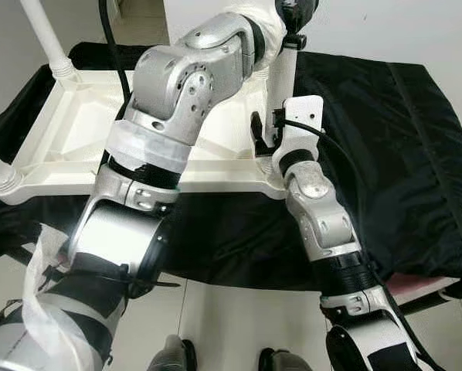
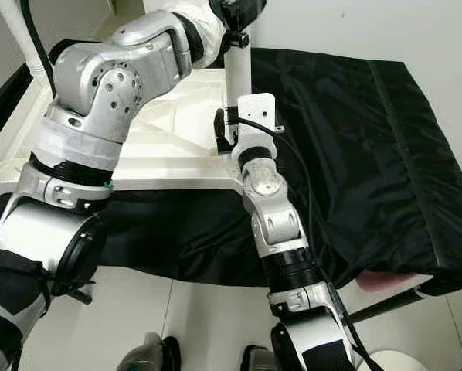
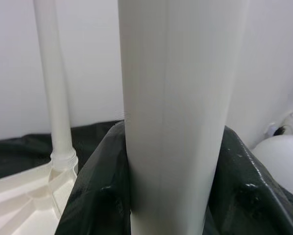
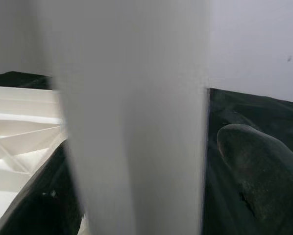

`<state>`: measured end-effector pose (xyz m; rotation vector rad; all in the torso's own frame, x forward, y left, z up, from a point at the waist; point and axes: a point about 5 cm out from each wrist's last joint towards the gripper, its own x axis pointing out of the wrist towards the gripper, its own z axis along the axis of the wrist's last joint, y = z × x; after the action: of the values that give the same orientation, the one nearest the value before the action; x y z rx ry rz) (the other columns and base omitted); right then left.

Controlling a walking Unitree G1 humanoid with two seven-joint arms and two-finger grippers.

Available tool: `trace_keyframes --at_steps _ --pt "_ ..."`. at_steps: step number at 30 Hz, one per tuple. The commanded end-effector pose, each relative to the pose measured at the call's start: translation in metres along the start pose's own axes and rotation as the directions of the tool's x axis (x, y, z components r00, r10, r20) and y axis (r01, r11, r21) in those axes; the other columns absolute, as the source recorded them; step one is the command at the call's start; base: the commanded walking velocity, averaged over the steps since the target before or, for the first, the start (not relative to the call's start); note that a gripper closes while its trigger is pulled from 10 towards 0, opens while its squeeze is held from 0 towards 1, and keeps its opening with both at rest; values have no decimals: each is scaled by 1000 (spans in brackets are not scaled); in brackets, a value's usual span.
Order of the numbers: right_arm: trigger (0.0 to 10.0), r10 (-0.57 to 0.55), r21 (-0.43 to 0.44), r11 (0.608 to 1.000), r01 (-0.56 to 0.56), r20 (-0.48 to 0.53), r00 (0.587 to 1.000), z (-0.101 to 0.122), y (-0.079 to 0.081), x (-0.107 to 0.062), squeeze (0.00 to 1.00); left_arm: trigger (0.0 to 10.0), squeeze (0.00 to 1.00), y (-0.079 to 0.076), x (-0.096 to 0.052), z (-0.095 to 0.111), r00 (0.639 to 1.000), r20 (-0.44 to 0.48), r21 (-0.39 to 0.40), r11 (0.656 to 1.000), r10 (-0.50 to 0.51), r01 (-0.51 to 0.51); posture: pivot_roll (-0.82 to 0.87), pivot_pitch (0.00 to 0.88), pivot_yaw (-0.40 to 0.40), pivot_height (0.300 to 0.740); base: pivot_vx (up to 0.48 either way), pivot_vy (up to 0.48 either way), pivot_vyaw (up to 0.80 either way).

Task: Building children table

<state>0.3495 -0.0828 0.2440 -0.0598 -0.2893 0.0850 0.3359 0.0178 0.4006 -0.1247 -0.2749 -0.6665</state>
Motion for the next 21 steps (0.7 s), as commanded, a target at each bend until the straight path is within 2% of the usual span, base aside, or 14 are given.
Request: trace_keyframes --at_steps 1,4,5,6,7,8,9,10,15,17,21 --pt "10000 -13 -4 1000 13 11 1000 1 1 2 0 10000 0 7 -5 4 998 21 -7 998 59 -59 -84 108 32 740 0 0 0" --pt "9804 -33 -5 999 33 13 999 1 1 4 0 10000 0 8 -3 2 998 25 -5 999 52 -52 -84 105 32 740 0 0 0" --pt "5608 -39 -6 999 39 11 999 1 1 5 0 10000 0 8 -3 1 998 25 -5 999 51 -51 -84 103 30 740 0 0 0" --pt "4745 -44 -4 999 44 8 999 1 1 5 0 10000 0 8 -2 1 999 24 -3 999 49 -49 -84 103 30 740 0 0 0" --pt "4745 -47 -3 999 47 6 999 0 1 6 0 10000 0 8 -2 1 999 24 -2 999 49 -49 -84 103 30 740 0 0 0" --pt "3608 -45 -6 999 46 9 999 1 1 6 0 10000 0 8 -1 0 999 23 -3 999 44 -44 -83 99 29 740 0 0 0" --pt "3608 -45 -6 999 46 9 999 1 1 6 0 10000 0 8 -1 0 999 23 -3 999 44 -44 -83 99 29 740 0 0 0" --pt "3176 -41 -6 999 41 14 999 1 2 7 0 10000 0 9 -1 0 999 22 -4 999 39 -39 -82 99 29 740 0 0 0" --pt "3255 -41 -4 999 41 16 999 2 2 7 0 10000 0 9 -1 0 999 21 -4 999 37 -37 -82 99 29 740 0 0 0" --pt "0 -43 4 999 43 27 999 5 3 9 0 10000 0 11 -1 0 999 19 -3 999 33 -33 -82 97 27 740 0 0 0" --pt "0 -50 5 999 50 34 998 6 3 10 0 10000 0 11 -1 0 999 19 -3 999 32 -32 -81 96 28 740 0 0 0"
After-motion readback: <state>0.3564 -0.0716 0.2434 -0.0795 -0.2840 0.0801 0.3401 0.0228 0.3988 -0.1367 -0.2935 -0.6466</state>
